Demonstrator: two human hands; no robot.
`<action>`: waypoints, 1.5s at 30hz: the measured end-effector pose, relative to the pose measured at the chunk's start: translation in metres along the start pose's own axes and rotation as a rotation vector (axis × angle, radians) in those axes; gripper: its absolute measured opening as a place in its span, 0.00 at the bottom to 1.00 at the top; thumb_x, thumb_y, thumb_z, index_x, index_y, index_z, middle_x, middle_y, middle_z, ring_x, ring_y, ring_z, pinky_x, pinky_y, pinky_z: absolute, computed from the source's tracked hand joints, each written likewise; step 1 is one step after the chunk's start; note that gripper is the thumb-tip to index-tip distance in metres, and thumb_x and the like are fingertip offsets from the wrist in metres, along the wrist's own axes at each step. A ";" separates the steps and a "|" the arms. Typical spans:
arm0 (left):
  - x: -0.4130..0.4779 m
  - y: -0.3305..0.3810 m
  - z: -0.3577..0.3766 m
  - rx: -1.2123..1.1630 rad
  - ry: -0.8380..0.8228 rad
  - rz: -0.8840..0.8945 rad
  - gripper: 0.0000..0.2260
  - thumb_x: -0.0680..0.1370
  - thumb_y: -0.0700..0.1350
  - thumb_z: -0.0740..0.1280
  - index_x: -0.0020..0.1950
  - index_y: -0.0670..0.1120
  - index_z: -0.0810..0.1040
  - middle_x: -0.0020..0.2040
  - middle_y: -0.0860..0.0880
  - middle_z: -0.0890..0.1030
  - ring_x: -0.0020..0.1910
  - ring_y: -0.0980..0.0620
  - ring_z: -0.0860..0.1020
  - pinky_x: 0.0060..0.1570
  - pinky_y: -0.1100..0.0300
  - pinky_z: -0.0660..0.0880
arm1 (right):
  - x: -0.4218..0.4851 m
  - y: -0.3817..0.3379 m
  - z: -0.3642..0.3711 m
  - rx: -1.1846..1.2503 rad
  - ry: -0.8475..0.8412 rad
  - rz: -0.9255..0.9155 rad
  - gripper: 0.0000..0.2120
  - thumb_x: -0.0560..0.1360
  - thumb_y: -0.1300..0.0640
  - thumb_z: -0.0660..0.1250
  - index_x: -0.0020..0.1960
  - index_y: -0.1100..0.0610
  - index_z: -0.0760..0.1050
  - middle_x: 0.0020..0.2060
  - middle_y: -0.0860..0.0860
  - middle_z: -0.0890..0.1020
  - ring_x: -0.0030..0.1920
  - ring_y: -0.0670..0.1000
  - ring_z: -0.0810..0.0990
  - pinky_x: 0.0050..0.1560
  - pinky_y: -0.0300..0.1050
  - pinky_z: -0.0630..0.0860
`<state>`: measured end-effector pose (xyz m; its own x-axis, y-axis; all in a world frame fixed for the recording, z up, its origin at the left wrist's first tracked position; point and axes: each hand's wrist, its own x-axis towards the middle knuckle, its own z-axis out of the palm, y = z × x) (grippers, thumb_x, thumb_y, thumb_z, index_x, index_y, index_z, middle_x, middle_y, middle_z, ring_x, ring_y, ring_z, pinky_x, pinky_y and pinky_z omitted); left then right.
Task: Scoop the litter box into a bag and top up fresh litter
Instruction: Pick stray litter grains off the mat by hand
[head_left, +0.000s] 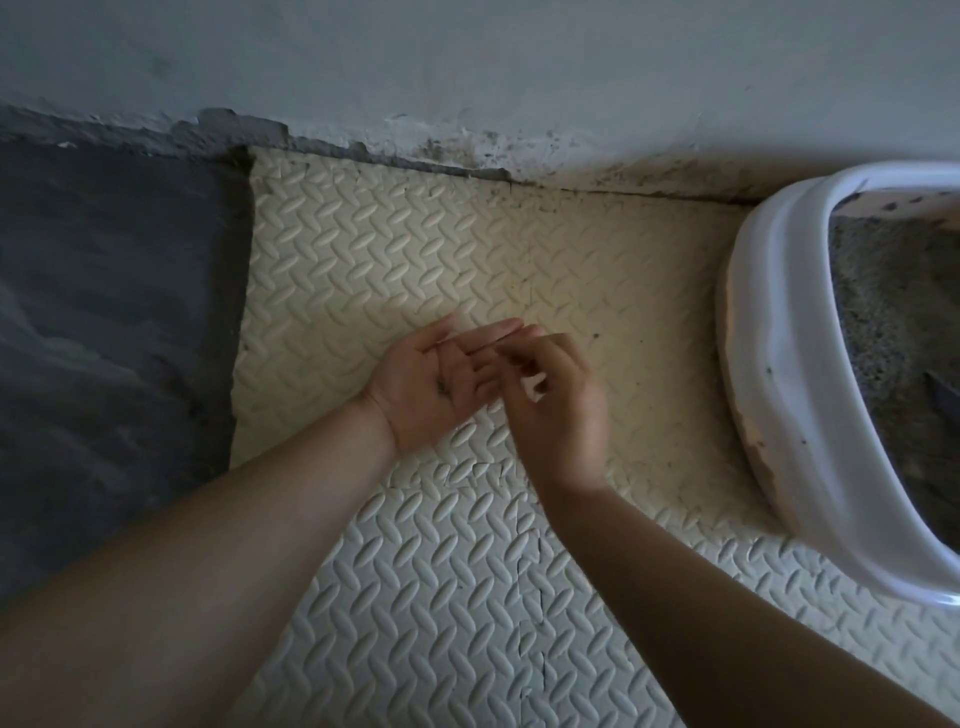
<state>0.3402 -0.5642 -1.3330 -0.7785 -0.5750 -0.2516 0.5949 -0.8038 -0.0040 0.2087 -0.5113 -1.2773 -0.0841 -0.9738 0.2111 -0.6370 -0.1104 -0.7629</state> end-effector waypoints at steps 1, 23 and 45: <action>0.000 -0.001 0.001 0.041 0.056 0.028 0.24 0.82 0.49 0.52 0.70 0.32 0.66 0.70 0.35 0.69 0.67 0.39 0.71 0.66 0.48 0.70 | 0.003 0.005 -0.006 0.009 0.067 0.050 0.05 0.73 0.61 0.70 0.49 0.56 0.80 0.44 0.47 0.79 0.42 0.43 0.77 0.44 0.34 0.75; -0.005 0.002 -0.006 -0.051 0.003 0.008 0.28 0.80 0.53 0.50 0.73 0.34 0.62 0.74 0.37 0.63 0.72 0.41 0.64 0.70 0.48 0.63 | 0.036 0.063 -0.022 -0.091 0.217 0.625 0.04 0.74 0.52 0.68 0.47 0.49 0.81 0.46 0.47 0.81 0.43 0.42 0.78 0.44 0.35 0.73; -0.004 -0.002 -0.005 0.107 0.043 0.102 0.27 0.82 0.52 0.46 0.71 0.34 0.64 0.73 0.38 0.66 0.72 0.43 0.65 0.71 0.50 0.61 | -0.025 -0.020 0.019 0.244 0.083 0.317 0.05 0.73 0.56 0.71 0.49 0.51 0.80 0.39 0.47 0.80 0.39 0.49 0.78 0.42 0.44 0.78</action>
<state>0.3430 -0.5597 -1.3371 -0.7042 -0.6495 -0.2868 0.6442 -0.7543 0.1266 0.2381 -0.4889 -1.2790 -0.3148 -0.9490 -0.0169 -0.3696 0.1390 -0.9187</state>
